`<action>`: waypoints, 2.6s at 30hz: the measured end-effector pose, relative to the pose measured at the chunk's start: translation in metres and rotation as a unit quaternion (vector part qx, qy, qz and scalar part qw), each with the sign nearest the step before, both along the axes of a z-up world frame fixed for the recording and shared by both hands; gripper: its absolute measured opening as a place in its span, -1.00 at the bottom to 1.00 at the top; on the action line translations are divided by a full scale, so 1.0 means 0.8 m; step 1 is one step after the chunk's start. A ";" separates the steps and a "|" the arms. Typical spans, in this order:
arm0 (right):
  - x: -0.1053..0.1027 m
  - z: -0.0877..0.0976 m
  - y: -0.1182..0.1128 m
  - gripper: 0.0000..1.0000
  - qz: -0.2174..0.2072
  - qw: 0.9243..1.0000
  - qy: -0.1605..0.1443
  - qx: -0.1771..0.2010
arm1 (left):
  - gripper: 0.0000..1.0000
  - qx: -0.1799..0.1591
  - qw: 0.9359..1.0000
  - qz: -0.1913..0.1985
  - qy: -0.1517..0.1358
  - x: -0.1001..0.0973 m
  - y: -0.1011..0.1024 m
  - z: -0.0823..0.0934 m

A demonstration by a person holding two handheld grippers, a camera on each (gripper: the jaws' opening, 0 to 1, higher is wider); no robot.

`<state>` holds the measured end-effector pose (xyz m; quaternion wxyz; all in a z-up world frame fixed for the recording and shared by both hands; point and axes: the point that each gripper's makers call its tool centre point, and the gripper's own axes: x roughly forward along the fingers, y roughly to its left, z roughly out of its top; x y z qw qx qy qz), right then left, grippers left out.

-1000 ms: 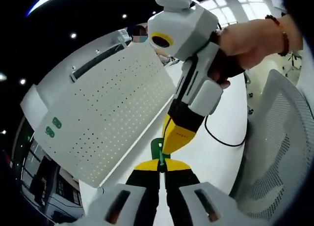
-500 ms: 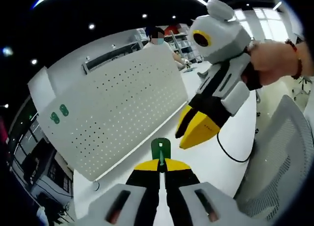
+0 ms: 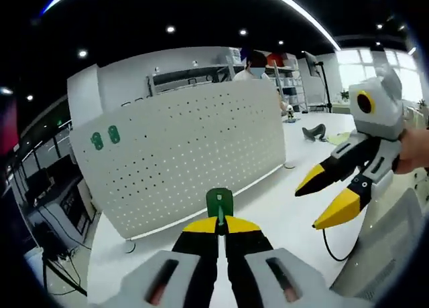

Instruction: Insert the hook assembly into the mounting plate slot until the hook locks in place.

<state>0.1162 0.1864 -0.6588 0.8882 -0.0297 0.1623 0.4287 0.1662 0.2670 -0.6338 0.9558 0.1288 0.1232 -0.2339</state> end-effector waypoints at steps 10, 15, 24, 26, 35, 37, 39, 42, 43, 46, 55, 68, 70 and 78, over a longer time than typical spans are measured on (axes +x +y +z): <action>0.000 0.010 -0.007 -0.23 -0.026 0.999 -0.028 0.019 | -0.96 -0.031 0.999 0.027 -0.011 0.038 0.014 0.027; -0.003 0.009 -0.008 -0.23 -0.034 0.999 -0.024 0.023 | -0.96 -0.046 0.998 0.040 -0.014 0.056 0.026 0.038; -0.008 0.011 -0.005 -0.23 -0.042 0.998 -0.023 0.030 | -0.96 -0.068 0.996 0.058 -0.022 0.076 0.039 0.055; -0.011 0.014 -0.005 -0.23 -0.043 0.998 -0.022 0.034 | -0.96 -0.068 0.996 0.060 -0.023 0.079 0.039 0.056; -0.015 0.007 -0.009 -0.23 -0.046 0.998 -0.010 0.037 | -0.97 -0.089 0.992 0.085 -0.025 0.105 0.049 0.070; -0.015 0.008 -0.011 -0.23 -0.049 0.998 -0.011 0.038 | -0.97 -0.094 0.991 0.089 -0.026 0.108 0.050 0.075; -0.015 0.010 -0.011 -0.23 -0.047 0.998 -0.014 0.040 | -0.97 -0.095 0.991 0.091 -0.027 0.113 0.050 0.078; -0.012 0.014 -0.011 -0.16 -0.038 0.998 -0.047 0.027 | -0.97 -0.100 0.990 0.097 -0.030 0.122 0.052 0.083; -0.012 0.013 -0.011 -0.14 -0.038 0.998 -0.048 0.023 | -0.97 -0.111 0.988 0.103 -0.031 0.126 0.054 0.086; -0.012 0.015 -0.013 -0.09 -0.040 0.998 -0.046 0.028 | -0.97 -0.114 0.987 0.105 -0.035 0.135 0.053 0.090; -0.014 0.010 -0.021 -0.05 -0.038 0.998 -0.046 0.026 | -0.97 -0.116 0.986 0.116 -0.037 0.158 0.050 0.098; -0.004 0.011 -0.019 -0.03 -0.044 0.997 -0.050 0.035 | -0.97 -0.118 0.983 0.133 -0.040 0.197 0.057 0.114; -0.002 0.011 -0.019 0.00 -0.043 0.997 -0.055 0.028 | -0.97 -0.122 0.983 0.132 -0.042 0.204 0.056 0.118; 0.003 0.007 -0.026 0.00 -0.051 0.997 -0.049 0.032 | -0.97 -0.118 0.982 0.139 -0.041 0.228 0.060 0.120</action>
